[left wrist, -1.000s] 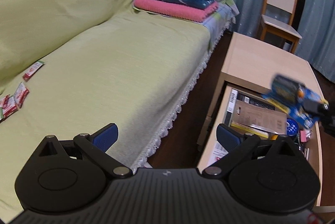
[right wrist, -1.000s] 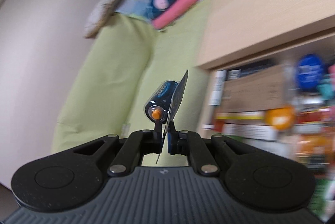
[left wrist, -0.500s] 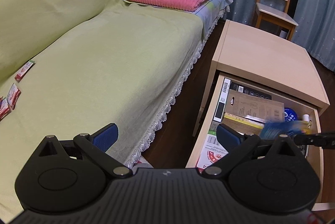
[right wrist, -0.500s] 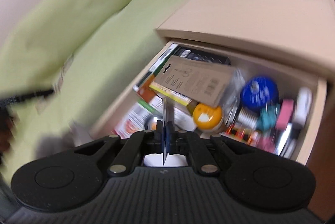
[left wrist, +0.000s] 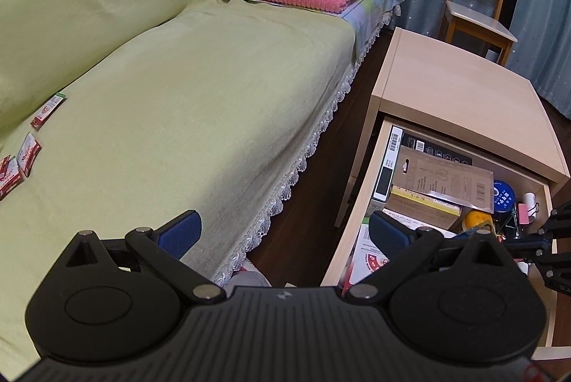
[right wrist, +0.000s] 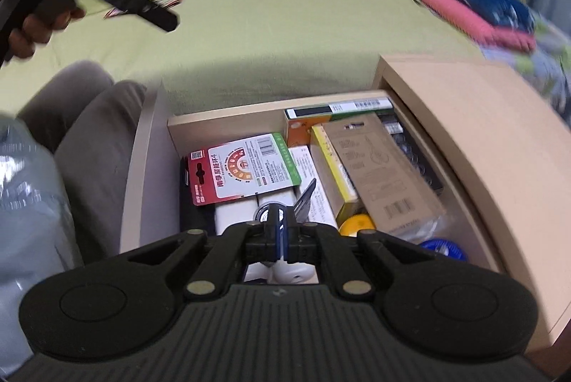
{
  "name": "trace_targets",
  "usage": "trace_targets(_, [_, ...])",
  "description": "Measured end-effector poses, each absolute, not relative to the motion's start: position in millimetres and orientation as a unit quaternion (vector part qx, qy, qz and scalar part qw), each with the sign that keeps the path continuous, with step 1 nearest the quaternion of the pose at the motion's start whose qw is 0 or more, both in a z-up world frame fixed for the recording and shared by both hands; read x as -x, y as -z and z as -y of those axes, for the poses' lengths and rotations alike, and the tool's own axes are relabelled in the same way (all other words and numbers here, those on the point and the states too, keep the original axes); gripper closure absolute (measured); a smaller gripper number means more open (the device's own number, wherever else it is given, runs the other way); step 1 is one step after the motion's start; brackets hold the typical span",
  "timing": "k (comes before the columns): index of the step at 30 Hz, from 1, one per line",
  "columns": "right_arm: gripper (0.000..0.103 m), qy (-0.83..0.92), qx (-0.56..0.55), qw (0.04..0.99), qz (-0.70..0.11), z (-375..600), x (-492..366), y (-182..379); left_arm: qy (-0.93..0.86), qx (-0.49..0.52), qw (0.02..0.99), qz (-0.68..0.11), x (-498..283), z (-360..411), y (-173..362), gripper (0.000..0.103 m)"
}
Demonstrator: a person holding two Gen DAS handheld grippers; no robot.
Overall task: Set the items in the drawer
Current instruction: 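Carry the held battery card toward the open wooden drawer, then lower the battery card into the drawer and open the right gripper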
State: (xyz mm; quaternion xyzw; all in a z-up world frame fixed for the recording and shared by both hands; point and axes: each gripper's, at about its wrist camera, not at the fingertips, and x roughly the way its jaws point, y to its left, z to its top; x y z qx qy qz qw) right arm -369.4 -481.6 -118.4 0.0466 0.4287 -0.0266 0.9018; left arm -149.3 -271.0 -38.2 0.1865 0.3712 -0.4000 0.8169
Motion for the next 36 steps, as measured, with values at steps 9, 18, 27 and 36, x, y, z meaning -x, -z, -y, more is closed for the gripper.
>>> trace_targets(9, [0.082, 0.070, -0.109, 0.852, -0.507, 495, 341, 154, 0.394, -0.181, 0.820, -0.374, 143, 262, 39, 0.002])
trace_targets(18, [0.103, 0.078, 0.052, 0.865, -0.494, 457, 333, 146, 0.393, -0.180, 0.818, -0.379, 140, 259, 43, 0.002])
trace_targets(27, [0.103, 0.119, 0.130, 0.855, -0.487, 448, 356, 116, 0.414, -0.178, 0.808, -0.380, 144, 263, 46, 0.002])
trace_targets(36, [0.071, 0.066, 0.091, 0.843, -0.526, 453, 364, 155, 0.419, -0.176, 0.807, -0.376, 144, 258, 45, 0.002])
